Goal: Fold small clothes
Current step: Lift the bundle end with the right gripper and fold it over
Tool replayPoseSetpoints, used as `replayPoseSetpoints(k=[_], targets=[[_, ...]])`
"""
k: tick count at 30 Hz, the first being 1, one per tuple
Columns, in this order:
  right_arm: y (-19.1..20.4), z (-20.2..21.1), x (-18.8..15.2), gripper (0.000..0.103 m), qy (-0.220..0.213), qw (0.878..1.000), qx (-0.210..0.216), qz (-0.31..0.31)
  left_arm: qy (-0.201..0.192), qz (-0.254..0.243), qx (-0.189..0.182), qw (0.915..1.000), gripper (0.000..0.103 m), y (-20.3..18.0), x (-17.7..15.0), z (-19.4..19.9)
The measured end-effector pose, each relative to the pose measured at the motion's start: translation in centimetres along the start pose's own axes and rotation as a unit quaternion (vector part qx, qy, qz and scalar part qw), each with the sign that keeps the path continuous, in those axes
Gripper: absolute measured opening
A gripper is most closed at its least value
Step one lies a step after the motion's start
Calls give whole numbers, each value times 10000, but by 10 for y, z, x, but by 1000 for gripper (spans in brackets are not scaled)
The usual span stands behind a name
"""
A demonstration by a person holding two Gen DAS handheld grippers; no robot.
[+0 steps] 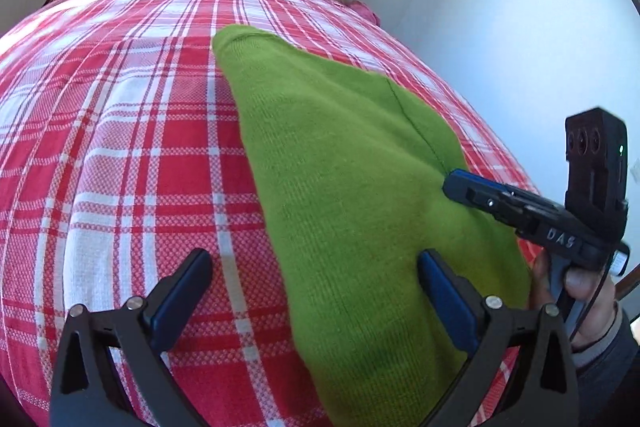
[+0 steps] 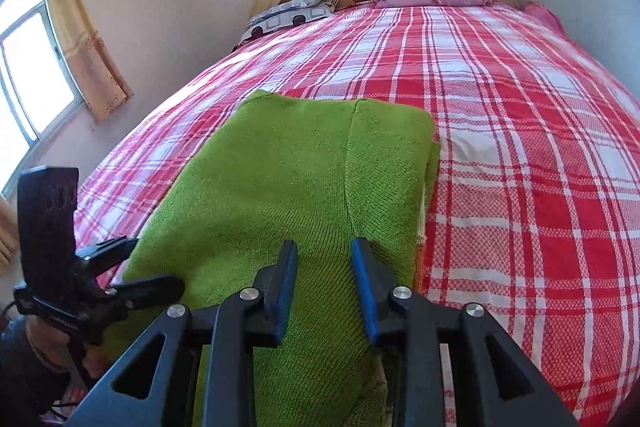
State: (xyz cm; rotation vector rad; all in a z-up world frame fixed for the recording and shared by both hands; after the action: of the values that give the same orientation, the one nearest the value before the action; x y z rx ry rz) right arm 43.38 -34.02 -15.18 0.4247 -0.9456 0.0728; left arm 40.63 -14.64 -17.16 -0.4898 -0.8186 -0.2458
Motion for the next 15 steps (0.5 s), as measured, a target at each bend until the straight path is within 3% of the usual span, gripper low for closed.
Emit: replayPoseSetpoints(k=[2,4,5,10,15], targets=[[-7,14,10,30,-311,9991,186,-224,-16,-175,60,9998,103,-5,-3,1],[-21,22,17,49,-522,9978,-6,-400,-25,-244,62,9997,103,-7,-4,1],[-30,25,19,66,-610,9965,-61,-564,-23,-233,54,9997,103,-7,-4,1],[-56,17,17,67,-497,9937,58,-1001,-66,-51,-181,9998,103,-2,-3,4],[-68,-9,21,67,-47,9842,648,-1646,-87,-24,-212,9997,103,-4,-4,5]])
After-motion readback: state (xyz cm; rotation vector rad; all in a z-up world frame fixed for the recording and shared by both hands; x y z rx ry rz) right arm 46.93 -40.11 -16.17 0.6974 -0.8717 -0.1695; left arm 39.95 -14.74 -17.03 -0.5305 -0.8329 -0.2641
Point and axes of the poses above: each gripper's, at about its wrist camera, not at the fingertips, and z roughly against the way its jaws point, y to its left, x to its top, the point moved 7 cm from there along -z, roughly the way its jaws point, and after that the axes turned 10 degrees about -y, right-handed, at the moved point
